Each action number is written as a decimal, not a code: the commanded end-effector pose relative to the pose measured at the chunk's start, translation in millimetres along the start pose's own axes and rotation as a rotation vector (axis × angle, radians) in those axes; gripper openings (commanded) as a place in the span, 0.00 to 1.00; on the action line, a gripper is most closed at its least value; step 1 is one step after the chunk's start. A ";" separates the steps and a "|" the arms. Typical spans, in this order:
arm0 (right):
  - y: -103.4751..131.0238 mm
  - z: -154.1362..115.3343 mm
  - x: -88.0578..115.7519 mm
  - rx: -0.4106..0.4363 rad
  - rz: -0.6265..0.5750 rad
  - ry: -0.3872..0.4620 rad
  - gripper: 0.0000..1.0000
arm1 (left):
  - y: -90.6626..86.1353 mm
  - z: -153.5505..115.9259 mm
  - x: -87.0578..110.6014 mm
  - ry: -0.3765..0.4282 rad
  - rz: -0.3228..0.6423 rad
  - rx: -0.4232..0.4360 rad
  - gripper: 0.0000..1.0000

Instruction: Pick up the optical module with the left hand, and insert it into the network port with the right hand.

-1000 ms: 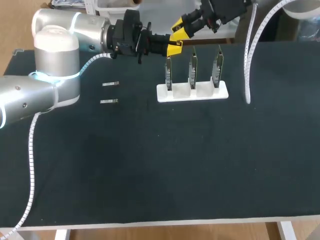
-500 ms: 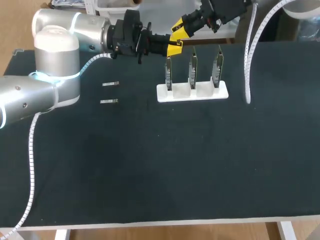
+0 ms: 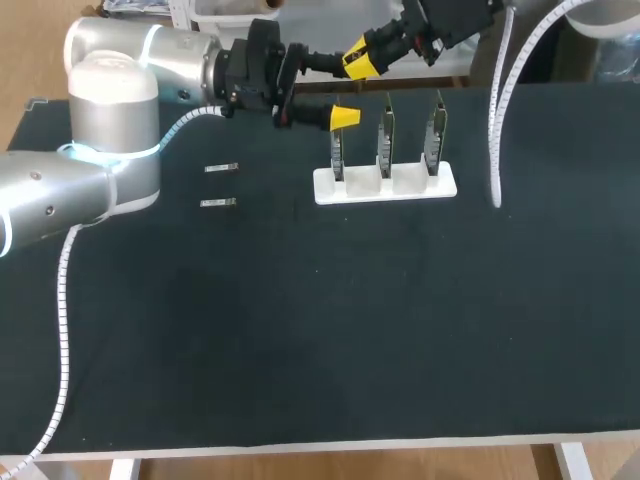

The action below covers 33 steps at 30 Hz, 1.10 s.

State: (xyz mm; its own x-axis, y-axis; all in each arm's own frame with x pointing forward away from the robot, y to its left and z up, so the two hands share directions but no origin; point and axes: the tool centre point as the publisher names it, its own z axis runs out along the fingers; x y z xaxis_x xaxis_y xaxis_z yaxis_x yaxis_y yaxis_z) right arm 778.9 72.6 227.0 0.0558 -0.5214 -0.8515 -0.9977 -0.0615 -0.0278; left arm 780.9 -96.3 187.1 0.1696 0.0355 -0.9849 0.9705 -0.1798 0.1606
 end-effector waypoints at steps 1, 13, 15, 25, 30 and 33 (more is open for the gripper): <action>-1.5 0.2 -0.3 -0.003 -0.001 -0.001 0.00 | 2.6 0.3 0.3 0.001 0.000 0.006 1.00; -1.5 0.2 -0.3 -0.003 -0.001 -0.001 0.00 | 6.6 -24.0 1.9 0.169 -0.037 -0.082 1.00; -1.5 0.2 -0.3 -0.003 -0.001 -0.001 0.00 | 7.8 -31.2 -1.2 0.232 -0.044 -0.072 1.00; -1.5 0.2 -0.3 -0.003 -0.001 -0.001 0.00 | -1.8 -41.6 -1.4 0.314 -0.070 -0.090 1.00; -1.5 0.2 -0.3 -0.003 -0.001 -0.001 0.00 | -5.7 -35.9 -2.1 0.315 -0.057 -0.085 1.00; -1.5 0.2 -0.3 -0.003 -0.001 -0.001 0.00 | -6.1 -32.3 -2.6 0.291 -0.046 -0.076 1.00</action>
State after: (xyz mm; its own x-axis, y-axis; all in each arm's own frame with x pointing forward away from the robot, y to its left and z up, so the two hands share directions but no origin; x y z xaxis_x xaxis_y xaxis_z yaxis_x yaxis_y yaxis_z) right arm 778.9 72.7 227.0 0.0559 -0.5214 -0.8515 -0.9977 -0.0617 -0.0277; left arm 783.9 -62.5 193.5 0.1524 0.3303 -0.9315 0.9859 -0.1169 0.1198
